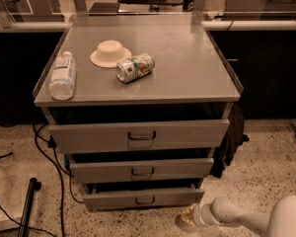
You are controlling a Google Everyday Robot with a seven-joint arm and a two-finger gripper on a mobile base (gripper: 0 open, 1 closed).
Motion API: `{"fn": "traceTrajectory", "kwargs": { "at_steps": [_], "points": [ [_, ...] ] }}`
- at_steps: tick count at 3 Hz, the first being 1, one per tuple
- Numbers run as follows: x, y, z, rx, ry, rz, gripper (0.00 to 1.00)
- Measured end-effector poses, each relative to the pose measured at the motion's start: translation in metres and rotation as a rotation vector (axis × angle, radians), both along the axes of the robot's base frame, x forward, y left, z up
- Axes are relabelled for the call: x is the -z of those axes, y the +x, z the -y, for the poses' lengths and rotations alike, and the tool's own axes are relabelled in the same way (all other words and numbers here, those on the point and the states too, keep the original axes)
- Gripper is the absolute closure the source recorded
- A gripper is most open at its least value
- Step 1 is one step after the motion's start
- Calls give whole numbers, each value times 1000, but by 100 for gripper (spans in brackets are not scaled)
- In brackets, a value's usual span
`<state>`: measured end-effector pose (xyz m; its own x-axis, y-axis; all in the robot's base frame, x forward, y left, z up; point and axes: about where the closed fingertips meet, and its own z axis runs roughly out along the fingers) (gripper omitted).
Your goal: Close bottom drawer
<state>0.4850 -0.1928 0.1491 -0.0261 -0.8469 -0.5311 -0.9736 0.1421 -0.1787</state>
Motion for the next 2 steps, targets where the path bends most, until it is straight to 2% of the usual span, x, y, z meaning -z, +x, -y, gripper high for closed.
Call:
{"fn": "traceTrajectory", "kwargs": {
  "at_steps": [2],
  "points": [
    [10, 23, -4, -2, -2, 4, 100]
  ]
}}
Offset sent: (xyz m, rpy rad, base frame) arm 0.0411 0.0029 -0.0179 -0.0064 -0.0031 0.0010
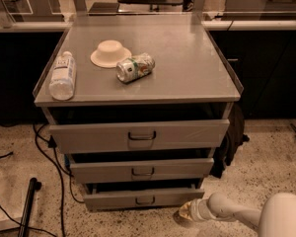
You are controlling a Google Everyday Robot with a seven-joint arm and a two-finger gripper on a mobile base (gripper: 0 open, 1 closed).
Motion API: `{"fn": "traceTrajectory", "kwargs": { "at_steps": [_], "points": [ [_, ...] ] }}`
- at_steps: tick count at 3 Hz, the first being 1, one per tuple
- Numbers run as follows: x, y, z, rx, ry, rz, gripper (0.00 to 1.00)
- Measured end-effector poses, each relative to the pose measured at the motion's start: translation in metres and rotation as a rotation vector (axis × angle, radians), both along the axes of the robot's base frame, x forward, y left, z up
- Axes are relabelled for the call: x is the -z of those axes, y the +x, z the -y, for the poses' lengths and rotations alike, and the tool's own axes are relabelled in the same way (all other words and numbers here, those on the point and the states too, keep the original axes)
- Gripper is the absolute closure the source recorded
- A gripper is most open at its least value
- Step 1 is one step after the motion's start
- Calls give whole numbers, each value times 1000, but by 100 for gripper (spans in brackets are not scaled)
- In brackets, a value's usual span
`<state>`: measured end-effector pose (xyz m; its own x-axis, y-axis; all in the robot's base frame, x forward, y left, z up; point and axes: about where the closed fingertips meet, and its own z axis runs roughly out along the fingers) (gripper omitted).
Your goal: Close bottom drawer
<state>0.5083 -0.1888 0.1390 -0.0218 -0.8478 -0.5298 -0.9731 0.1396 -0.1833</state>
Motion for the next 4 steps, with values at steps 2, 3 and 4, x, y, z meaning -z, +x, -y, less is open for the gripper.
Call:
{"fn": "traceTrajectory", "kwargs": {
  "at_steps": [2, 3, 4],
  "points": [
    [0, 1, 0, 1, 0, 1, 50],
    [0, 1, 0, 1, 0, 1, 27],
    [0, 1, 0, 1, 0, 1, 3]
  ]
}}
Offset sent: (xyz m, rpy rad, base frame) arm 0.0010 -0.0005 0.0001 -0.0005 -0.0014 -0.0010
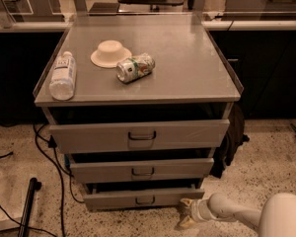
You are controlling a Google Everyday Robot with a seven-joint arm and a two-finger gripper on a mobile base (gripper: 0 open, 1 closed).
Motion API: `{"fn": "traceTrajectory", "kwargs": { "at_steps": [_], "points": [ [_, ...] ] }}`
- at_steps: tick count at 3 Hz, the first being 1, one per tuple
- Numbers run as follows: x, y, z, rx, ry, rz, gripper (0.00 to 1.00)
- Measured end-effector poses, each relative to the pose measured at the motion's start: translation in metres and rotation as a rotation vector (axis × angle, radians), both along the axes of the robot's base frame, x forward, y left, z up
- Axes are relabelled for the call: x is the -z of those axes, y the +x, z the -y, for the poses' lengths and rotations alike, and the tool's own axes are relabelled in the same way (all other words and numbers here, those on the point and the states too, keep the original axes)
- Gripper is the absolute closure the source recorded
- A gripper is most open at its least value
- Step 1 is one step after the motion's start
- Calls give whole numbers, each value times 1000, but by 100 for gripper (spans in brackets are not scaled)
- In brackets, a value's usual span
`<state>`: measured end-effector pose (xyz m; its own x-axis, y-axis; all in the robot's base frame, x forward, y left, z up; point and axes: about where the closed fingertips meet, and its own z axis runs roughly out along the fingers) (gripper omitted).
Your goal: Close bottom drawer
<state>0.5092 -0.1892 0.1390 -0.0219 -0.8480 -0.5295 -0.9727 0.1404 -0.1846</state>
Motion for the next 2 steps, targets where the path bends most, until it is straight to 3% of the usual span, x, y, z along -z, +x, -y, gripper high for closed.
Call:
{"fn": "traceTrajectory", "kwargs": {
  "at_steps": [2],
  "points": [
    [0, 0, 0, 0, 0, 0, 0]
  ]
}}
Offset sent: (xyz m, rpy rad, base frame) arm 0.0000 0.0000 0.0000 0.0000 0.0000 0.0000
